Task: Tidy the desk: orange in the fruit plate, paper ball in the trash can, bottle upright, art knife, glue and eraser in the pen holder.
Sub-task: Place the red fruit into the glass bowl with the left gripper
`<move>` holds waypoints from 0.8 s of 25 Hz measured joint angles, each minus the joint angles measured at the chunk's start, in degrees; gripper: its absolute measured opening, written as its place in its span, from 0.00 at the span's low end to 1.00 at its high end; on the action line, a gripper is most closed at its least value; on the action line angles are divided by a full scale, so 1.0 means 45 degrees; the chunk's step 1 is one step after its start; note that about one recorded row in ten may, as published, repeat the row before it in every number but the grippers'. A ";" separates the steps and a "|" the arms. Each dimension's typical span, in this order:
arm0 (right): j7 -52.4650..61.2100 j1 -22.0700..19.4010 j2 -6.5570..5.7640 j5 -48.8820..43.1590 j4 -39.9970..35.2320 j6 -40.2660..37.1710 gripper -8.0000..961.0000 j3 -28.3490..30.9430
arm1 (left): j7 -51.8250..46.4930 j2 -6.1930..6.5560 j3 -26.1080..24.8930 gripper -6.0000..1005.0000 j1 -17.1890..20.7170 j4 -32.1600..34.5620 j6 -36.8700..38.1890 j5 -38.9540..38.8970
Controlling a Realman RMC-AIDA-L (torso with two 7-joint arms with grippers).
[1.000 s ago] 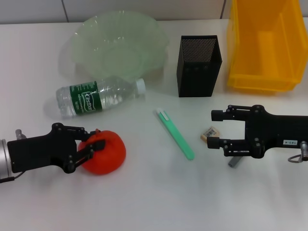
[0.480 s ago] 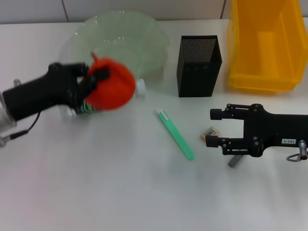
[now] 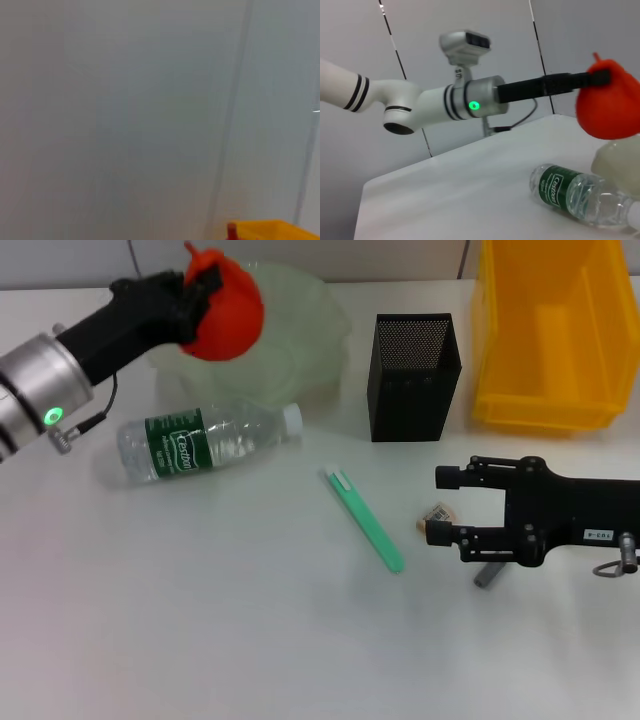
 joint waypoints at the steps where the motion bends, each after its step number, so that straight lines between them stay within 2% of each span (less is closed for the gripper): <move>1: -0.0008 0.0003 0.0014 0.0000 -0.0001 -0.0001 0.73 -0.0002 | 0.0000 0.0000 0.0000 0.07 0.0000 0.0000 0.0000 0.0000; 2: -0.0008 0.0003 0.0014 0.0000 -0.0001 -0.0001 0.73 -0.0002 | 0.0000 0.0000 0.0000 0.07 0.0000 0.0000 0.0000 0.0000; 4: -0.0011 0.0033 0.0020 0.0000 0.0000 -0.0002 0.72 -0.0003 | 0.0493 -0.0040 0.0009 0.07 -0.0772 -0.0562 -0.1499 -0.0457; 6: -0.0014 0.0088 0.0030 0.0000 -0.0001 -0.0006 0.72 -0.0004 | 0.1170 -0.0082 -0.0028 0.08 -0.1175 -0.0943 -0.2293 -0.0591; 8: -0.0014 0.0101 0.0033 0.0000 -0.0002 -0.0006 0.72 -0.0004 | 0.1885 -0.0105 -0.0032 0.08 -0.1361 -0.1252 -0.2619 -0.0808; 9: -0.0016 0.0126 0.0039 0.0001 -0.0010 -0.0009 0.72 -0.0004 | 0.3026 -0.0115 -0.0035 0.08 -0.1528 -0.1694 -0.2848 -0.1295; 11: -0.0017 0.0153 0.0053 0.0001 -0.0014 -0.0008 0.72 -0.0004 | 0.3026 -0.0115 -0.0035 0.08 -0.1528 -0.1694 -0.2848 -0.1295; 14: -0.0019 0.0173 0.0083 0.0003 -0.0033 -0.0005 0.72 -0.0004 | 0.4251 -0.0118 -0.0040 0.08 -0.1664 -0.2228 -0.3044 -0.2187; 20: -0.0024 0.0192 0.0126 0.0012 -0.0054 0.0003 0.71 0.0162 | 0.4496 -0.0117 -0.0055 0.26 -0.1830 -0.2398 -0.3371 -0.2458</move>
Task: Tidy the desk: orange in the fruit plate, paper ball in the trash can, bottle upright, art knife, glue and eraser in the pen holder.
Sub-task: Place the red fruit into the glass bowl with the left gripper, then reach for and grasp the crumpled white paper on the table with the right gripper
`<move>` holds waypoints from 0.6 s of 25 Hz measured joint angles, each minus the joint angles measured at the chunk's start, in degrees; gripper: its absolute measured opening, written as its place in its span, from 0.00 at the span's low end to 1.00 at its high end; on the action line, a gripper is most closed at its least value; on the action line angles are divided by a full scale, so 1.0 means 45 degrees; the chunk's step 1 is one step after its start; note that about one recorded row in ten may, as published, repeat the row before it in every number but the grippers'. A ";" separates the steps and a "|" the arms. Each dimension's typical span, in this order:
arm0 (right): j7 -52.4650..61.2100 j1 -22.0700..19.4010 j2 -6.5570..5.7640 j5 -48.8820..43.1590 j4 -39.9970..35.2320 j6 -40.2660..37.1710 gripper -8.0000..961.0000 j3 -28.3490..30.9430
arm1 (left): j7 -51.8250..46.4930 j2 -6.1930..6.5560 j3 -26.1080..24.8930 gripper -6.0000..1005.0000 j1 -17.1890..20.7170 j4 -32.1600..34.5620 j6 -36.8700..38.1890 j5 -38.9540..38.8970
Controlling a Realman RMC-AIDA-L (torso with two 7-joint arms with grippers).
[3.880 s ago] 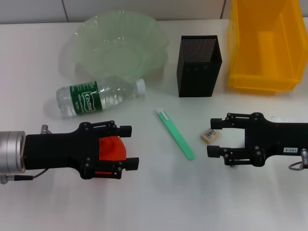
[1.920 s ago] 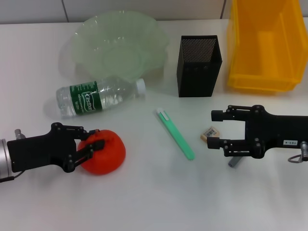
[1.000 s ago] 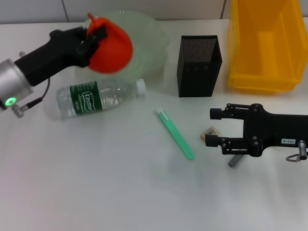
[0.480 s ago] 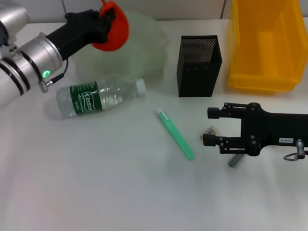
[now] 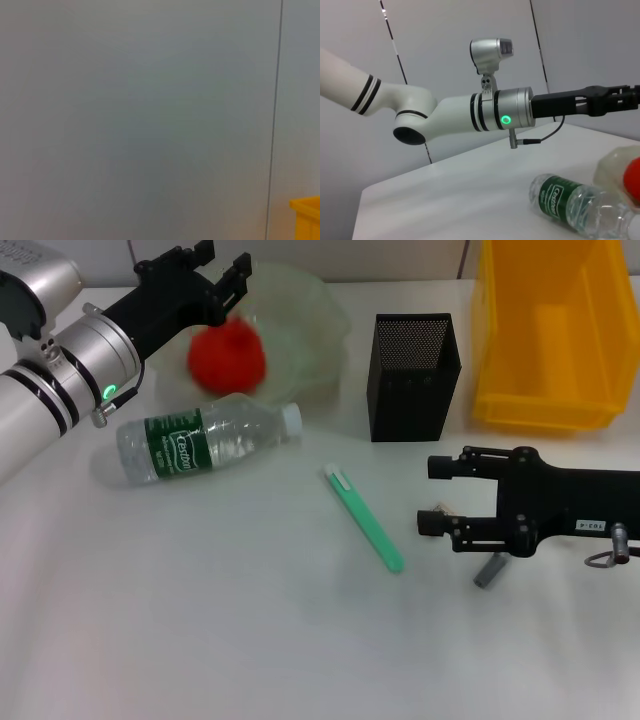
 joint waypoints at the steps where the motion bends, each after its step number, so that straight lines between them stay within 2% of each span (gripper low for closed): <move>1: 0.0000 0.0010 0.0010 0.0004 0.0006 0.0002 0.71 0.0068 | -0.0001 0.0000 -0.0012 0.29 -0.0008 -0.0001 -0.0005 -0.0001; 5: 0.0000 0.0032 0.0010 0.0009 0.0022 0.0043 0.71 0.0152 | -0.0425 0.0009 -0.0047 0.42 -0.0018 0.0035 0.0292 -0.0005; 7: 0.0000 0.0057 0.0010 0.0009 0.0030 0.0126 0.71 0.0162 | -0.1258 0.0061 0.0097 0.64 0.0069 0.0174 0.0977 0.0101; 8: 0.0000 0.0065 0.0010 0.0009 0.0029 0.0158 0.71 0.0170 | -0.1818 0.0101 0.0226 0.67 0.0153 0.0315 0.1457 0.0206; 10: 0.0000 0.0089 0.0010 0.0010 0.0027 0.0184 0.71 0.0251 | -0.3450 0.0170 0.0905 0.73 0.0618 0.1114 0.2929 0.0617; 11: 0.0000 0.0105 -0.0009 0.0010 0.0029 0.0186 0.71 0.0402 | -0.5066 0.0222 0.1948 0.75 0.1286 0.2265 0.4238 0.0955; 12: 0.0000 0.0107 -0.0027 0.0010 0.0034 0.0187 0.71 0.0473 | -0.5066 0.0222 0.1948 0.78 0.1286 0.2265 0.4238 0.0955; 14: 0.0002 0.0111 -0.0044 0.0010 0.0036 0.0187 0.71 0.0605 | -0.6661 0.0396 0.3540 0.81 0.2419 0.3825 0.6012 0.1224; 15: 0.0002 0.0106 -0.0061 0.0010 0.0036 0.0156 0.71 0.0730 | -0.6900 0.0518 0.4036 0.81 0.2777 0.4122 0.6570 0.1267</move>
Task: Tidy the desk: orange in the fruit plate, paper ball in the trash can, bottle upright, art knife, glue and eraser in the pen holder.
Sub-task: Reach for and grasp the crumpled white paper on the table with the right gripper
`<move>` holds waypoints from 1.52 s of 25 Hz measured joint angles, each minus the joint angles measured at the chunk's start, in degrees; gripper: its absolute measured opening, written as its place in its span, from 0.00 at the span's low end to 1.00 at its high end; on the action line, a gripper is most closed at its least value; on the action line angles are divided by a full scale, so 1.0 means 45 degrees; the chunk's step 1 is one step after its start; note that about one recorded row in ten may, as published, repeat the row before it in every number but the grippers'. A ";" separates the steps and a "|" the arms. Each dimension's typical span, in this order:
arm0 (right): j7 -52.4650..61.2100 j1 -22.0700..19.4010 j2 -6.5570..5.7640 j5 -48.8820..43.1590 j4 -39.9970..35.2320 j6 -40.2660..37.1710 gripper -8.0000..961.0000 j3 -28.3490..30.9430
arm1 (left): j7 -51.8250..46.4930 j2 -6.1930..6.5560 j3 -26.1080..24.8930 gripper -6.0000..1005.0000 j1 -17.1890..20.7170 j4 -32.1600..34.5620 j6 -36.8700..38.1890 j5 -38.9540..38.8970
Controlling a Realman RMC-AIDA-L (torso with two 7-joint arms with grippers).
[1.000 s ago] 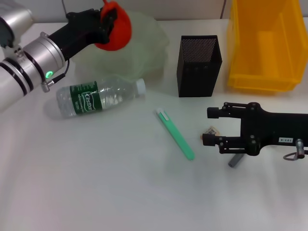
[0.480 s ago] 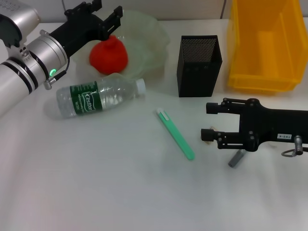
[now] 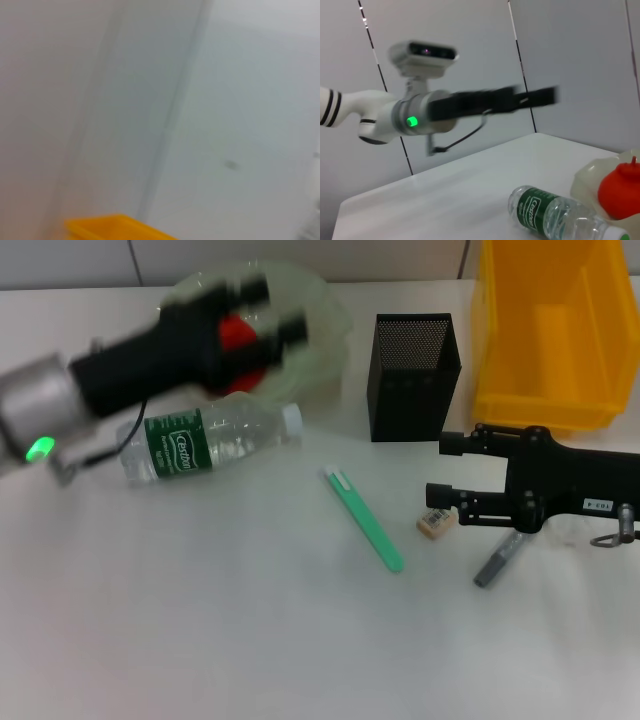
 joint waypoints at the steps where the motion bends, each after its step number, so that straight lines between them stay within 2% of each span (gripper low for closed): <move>1: 0.0000 0.0000 0.0000 0.0000 0.0000 0.0000 0.70 0.0000 | 0.0000 0.0000 0.0000 0.81 0.0000 0.0000 0.0000 0.0000; 2: 0.0014 -0.0002 -0.0009 0.0000 -0.0002 -0.0015 0.70 0.0039 | -0.0185 0.0436 0.1080 0.81 0.0576 0.0246 0.1161 0.0033; 4: 0.0111 0.0020 -0.0024 0.0000 -0.0060 -0.0060 0.70 0.0072 | -0.0182 0.0549 0.1258 0.81 0.0633 0.0223 0.1305 0.0058; 5: 0.0316 0.0060 -0.0056 -0.0002 -0.0181 -0.0116 0.70 0.0073 | -0.0176 0.0969 0.1912 0.81 0.0871 0.0048 0.1771 0.0812; 8: 0.0817 0.0133 -0.0116 -0.0011 -0.0449 -0.0233 0.70 0.0072 | -0.0117 0.1010 0.1940 0.80 0.0930 -0.0056 0.1788 0.1576; 10: 0.1629 0.0178 -0.0146 -0.0021 -0.0995 -0.0543 0.70 0.0055 | -0.0013 0.0977 0.1914 0.80 0.0965 -0.0154 0.1735 0.2031; 13: 0.2753 0.0234 -0.0148 -0.0088 -0.1993 -0.0872 0.70 -0.0017 | 0.0376 0.0752 0.1902 0.80 0.0999 -0.0474 0.1502 0.2608; 15: 0.5969 0.0643 -0.0140 -0.1182 -0.4765 -0.1076 0.70 -0.0583 | 0.0887 0.0500 0.1781 0.80 0.1022 -0.0684 0.1349 0.2644; 16: 0.5969 0.0643 -0.0140 -0.1182 -0.4765 -0.1076 0.70 -0.0583 | 0.0887 0.0500 0.1781 0.80 0.1022 -0.0684 0.1349 0.2644; 19: 0.8906 0.1324 -0.0247 -0.3211 -0.6768 -0.1188 0.69 -0.1305 | 0.1034 0.0433 0.1744 0.80 0.1044 -0.0693 0.1274 0.2644; 20: 0.8906 0.1324 -0.0247 -0.3211 -0.6768 -0.1188 0.69 -0.1305 | 0.1034 0.0433 0.1744 0.80 0.1044 -0.0693 0.1274 0.2644; 21: 1.0541 0.1917 -0.0358 -0.4669 -0.7736 -0.1428 0.69 -0.1712 | 0.1049 0.0430 0.1743 0.80 0.1046 -0.0694 0.1245 0.2642; 22: 1.0541 0.1917 -0.0358 -0.4669 -0.7736 -0.1428 0.69 -0.1712 | 0.1060 0.0427 0.1743 0.80 0.1045 -0.0695 0.1213 0.2636; 24: 1.2193 0.2871 -0.0534 -0.6596 -0.8432 -0.2280 0.69 -0.1994 | 0.1162 0.0406 0.1746 0.80 0.1050 -0.0700 0.1096 0.2619; 25: 1.2193 0.2871 -0.0534 -0.6596 -0.8432 -0.2280 0.69 -0.1994 | 0.1162 0.0406 0.1746 0.80 0.1050 -0.0700 0.1096 0.2619; 27: 1.3166 0.3708 -0.0642 -0.8218 -0.8596 -0.3083 0.69 -0.2282 | 0.1228 0.0369 0.1750 0.80 0.1053 -0.0705 0.1024 0.2618; 30: 1.3467 0.3995 -0.0636 -0.9294 -0.8613 -0.3228 0.69 -0.2725 | 0.1232 0.0346 0.1752 0.80 0.1056 -0.0706 0.1006 0.2623; 31: 1.3558 0.4106 -0.0520 -1.0242 -0.8616 -0.3048 0.69 -0.3238 | 0.1233 0.0327 0.1755 0.80 0.1056 -0.0707 0.1006 0.2612; 33: 1.3560 0.4122 -0.0428 -1.0686 -0.8603 -0.2923 0.68 -0.3501 | 0.1233 0.0318 0.1758 0.80 0.1056 -0.0707 0.1006 0.2600; 36: 1.3554 0.4048 -0.0072 -1.1895 -0.8657 -0.2484 0.68 -0.4262 | 0.1234 0.0326 0.1757 0.80 0.1023 -0.0706 0.0990 0.2568; 38: 1.3547 0.4023 -0.0027 -1.2055 -0.8675 -0.2410 0.68 -0.4331 | 0.1234 0.0327 0.1753 0.80 0.1012 -0.0707 0.0981 0.2567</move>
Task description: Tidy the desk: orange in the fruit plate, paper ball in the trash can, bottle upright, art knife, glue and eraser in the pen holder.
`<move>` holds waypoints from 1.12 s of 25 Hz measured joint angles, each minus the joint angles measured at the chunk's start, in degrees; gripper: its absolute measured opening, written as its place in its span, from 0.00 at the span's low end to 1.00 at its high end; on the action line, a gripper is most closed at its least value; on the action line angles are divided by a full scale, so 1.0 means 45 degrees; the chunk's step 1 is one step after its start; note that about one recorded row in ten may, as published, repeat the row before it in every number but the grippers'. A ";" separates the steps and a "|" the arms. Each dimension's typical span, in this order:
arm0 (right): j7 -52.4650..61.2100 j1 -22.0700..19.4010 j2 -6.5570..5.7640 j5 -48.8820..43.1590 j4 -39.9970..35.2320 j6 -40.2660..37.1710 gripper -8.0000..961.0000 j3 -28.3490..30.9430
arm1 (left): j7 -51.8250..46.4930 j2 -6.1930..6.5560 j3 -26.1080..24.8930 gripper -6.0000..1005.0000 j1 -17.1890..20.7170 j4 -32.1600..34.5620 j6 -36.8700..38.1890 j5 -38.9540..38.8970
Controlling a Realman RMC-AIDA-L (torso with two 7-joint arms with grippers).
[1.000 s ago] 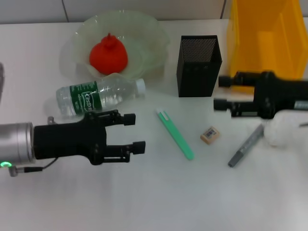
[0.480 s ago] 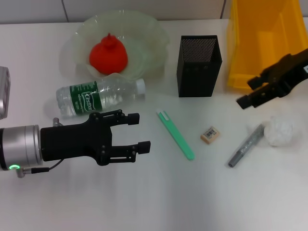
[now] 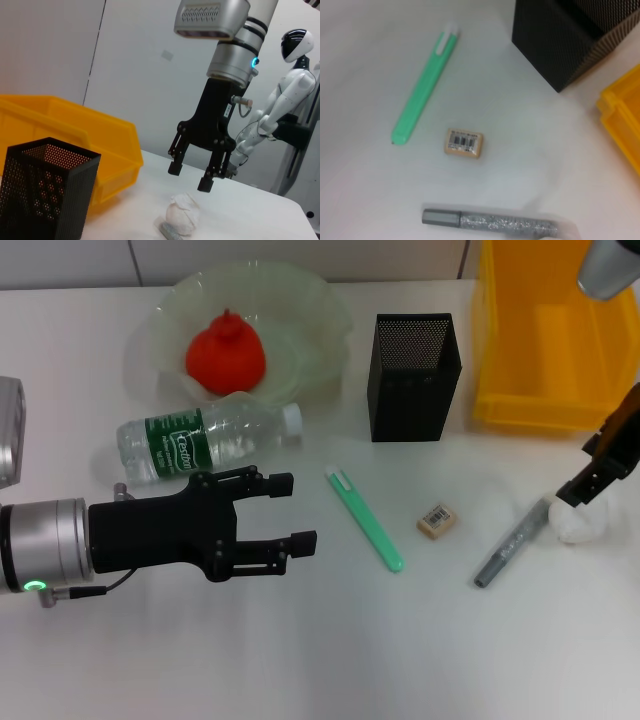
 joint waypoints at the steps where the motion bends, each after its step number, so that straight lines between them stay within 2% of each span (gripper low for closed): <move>1: -0.0039 -0.0016 0.0018 -0.0076 0.0022 0.0055 0.68 -0.0024 | 0.0000 0.0001 -0.0005 0.80 -0.0011 0.0000 -0.0007 -0.0002; 11: -0.0555 -0.0281 0.0234 -0.0495 0.1127 0.1126 0.67 -0.0217 | -0.0093 0.0044 -0.0160 0.80 -0.0105 0.0069 -0.0072 0.0002; 28: -0.0844 -0.0193 0.0293 -0.0652 0.2607 0.2239 0.66 -0.0492 | -0.0118 0.0077 -0.0165 0.80 -0.0194 0.0105 -0.0179 -0.0013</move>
